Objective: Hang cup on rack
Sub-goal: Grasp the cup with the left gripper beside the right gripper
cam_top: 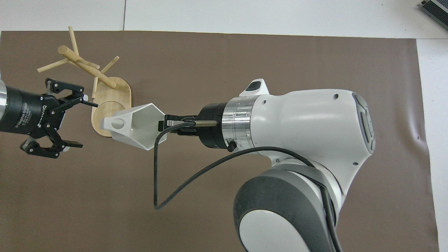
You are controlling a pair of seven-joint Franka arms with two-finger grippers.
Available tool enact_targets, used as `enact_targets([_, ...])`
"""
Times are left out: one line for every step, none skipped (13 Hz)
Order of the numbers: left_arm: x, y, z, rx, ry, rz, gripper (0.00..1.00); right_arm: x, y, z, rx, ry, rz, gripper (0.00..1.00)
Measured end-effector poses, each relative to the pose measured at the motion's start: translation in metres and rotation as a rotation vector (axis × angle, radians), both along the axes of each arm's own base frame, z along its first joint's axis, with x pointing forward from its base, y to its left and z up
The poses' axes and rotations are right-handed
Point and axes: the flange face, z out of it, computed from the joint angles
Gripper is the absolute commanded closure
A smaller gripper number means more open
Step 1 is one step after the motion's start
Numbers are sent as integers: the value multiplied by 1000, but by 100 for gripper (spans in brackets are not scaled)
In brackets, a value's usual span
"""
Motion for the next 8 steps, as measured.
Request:
enact_targets([1, -2, -2, -15, 8, 41, 0, 0, 1, 1, 4, -7, -7, 100])
enact_targets([2, -6, -5, -30, 19, 69, 0, 0, 1, 2, 8, -14, -13, 100])
enact_targets([1, -12, -8, -45, 27, 84, 0, 1, 2, 2, 11, -19, -18, 100])
enact_targets([1, -17, -11, -62, 37, 93, 0, 1, 3, 2, 16, -23, -24, 100])
enact_targets([0, -20, -12, -83, 45, 99, 0, 2, 5, 1, 23, -29, -33, 100])
enact_targets([0, -23, -11, -106, 48, 104, 0, 2, 7, -1, 29, -30, -38, 100])
enact_targets([0, -24, -9, -123, 47, 108, 0, 3, 9, -2, 35, -32, -44, 100])
enact_targets([0, -24, -7, -135, 45, 111, 0, 4, 10, -4, 39, -32, -48, 100])
